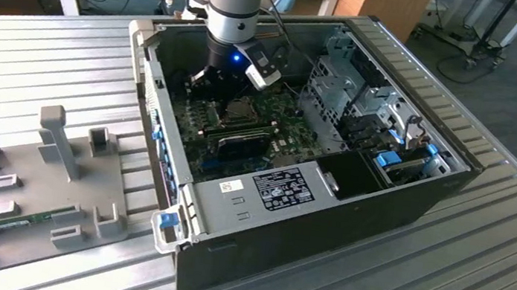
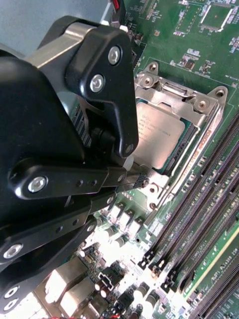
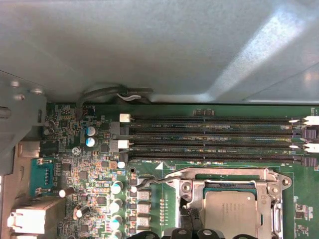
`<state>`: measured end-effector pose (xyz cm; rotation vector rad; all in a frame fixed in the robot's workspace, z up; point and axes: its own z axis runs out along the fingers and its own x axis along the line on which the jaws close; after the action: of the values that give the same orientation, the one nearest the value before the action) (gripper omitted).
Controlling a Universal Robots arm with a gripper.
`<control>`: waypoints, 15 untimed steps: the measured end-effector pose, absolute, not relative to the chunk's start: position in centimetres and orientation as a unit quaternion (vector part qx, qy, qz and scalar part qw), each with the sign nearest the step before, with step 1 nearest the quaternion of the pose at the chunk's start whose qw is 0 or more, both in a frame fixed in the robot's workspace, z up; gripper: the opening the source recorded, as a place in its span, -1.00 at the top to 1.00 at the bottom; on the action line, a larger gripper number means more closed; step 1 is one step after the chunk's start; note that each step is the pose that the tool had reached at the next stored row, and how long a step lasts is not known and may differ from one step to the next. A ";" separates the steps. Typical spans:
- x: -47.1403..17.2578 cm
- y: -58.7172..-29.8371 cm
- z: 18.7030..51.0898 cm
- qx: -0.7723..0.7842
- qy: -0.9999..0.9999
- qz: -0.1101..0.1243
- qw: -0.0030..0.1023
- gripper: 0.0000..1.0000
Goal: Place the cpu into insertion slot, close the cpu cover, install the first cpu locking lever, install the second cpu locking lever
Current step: 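Close the cpu cover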
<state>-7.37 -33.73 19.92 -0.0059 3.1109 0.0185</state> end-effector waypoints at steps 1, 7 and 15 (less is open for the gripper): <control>-7.4 -33.7 19.9 -0.002 1.000 0.006 0.015 0.80; -7.4 -33.7 19.9 -0.002 1.000 0.006 0.015 0.80; -7.4 -33.7 19.9 -0.002 1.000 0.006 0.015 0.80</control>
<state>-7.37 -33.73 19.88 -0.0058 3.1109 0.0185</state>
